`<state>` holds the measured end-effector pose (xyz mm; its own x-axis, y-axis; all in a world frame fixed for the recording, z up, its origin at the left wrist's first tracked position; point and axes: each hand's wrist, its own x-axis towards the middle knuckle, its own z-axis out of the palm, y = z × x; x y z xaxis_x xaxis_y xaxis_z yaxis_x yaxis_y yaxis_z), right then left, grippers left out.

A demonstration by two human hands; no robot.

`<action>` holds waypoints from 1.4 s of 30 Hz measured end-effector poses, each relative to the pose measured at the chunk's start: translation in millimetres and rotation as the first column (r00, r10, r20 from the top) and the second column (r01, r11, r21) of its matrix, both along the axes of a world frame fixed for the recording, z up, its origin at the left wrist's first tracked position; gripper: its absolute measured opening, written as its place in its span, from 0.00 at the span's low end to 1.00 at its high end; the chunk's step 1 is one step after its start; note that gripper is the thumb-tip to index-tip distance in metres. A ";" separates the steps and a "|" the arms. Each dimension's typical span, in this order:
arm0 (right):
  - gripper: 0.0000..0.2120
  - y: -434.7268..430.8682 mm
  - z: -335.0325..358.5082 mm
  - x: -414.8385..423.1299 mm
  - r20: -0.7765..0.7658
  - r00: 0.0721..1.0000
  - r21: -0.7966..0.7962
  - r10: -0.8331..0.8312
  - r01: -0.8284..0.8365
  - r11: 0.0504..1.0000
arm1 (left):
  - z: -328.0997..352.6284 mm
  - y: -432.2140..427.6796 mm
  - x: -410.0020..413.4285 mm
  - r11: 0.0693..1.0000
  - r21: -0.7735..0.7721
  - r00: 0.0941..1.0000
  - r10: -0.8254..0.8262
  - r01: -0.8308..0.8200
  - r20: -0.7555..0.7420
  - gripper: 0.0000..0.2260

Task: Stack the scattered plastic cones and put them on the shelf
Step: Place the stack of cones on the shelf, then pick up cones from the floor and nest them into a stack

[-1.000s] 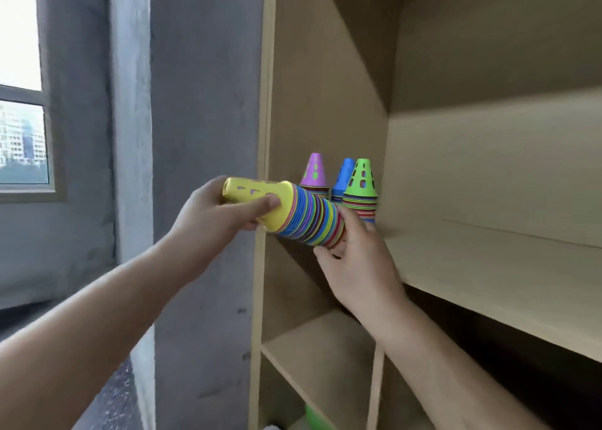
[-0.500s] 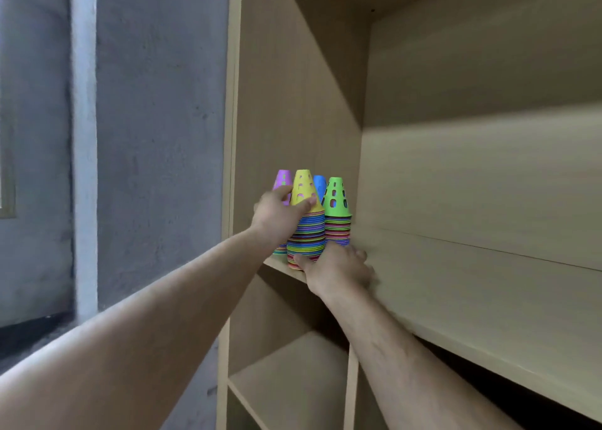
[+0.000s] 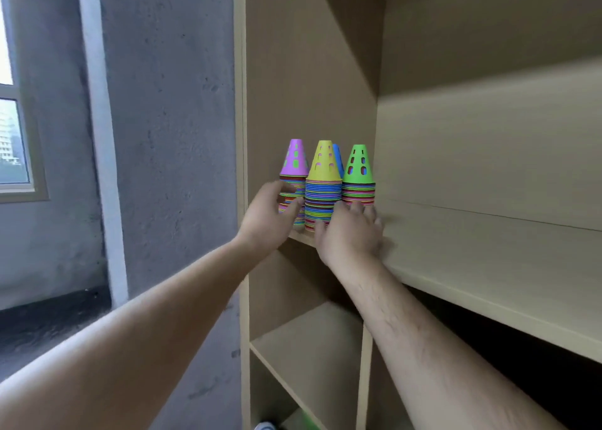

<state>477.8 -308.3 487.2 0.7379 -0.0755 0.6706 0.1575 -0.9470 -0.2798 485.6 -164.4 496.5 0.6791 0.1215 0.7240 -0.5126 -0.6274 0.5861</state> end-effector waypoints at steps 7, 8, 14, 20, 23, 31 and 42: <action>0.15 54.3 -98.8 -77.2 0.062 0.862 -0.030 0.503 -0.502 0.864 | -130.0 77.1 -115.7 0.956 0.241 0.985 0.170 -0.169 0.019 0.09; 0.15 65.1 -118.5 -88.8 0.016 0.844 -0.030 0.535 -0.535 0.844 | -153.5 87.8 -134.8 0.948 0.256 0.980 0.197 -0.190 -0.004 0.10; 0.15 137.0 -241.9 -160.8 -0.373 0.656 -0.029 0.656 -0.715 0.699 | -290.4 135.8 -238.5 0.936 0.207 0.927 0.324 -0.285 -0.187 0.11; 0.17 175.5 -354.0 -213.1 -0.671 0.437 0.027 0.599 -0.793 0.609 | -416.2 151.7 -314.3 0.911 0.096 0.763 0.390 -0.401 -0.515 0.12; 0.19 175.1 -408.2 -231.9 -0.734 0.372 0.085 0.568 -0.779 0.621 | -456.2 150.4 -329.4 0.906 0.215 0.653 0.414 -0.366 -0.634 0.14; 0.18 170.5 -517.1 -247.4 -0.794 0.297 0.146 0.531 -0.755 0.640 | -549.7 155.0 -359.7 0.839 0.361 0.364 0.511 -0.407 -0.778 0.16; 0.18 273.7 -582.9 -250.8 -0.784 0.114 0.239 0.610 -0.851 0.467 | -622.4 219.3 -386.8 0.629 0.554 -0.238 0.518 -0.545 -0.822 0.41</action>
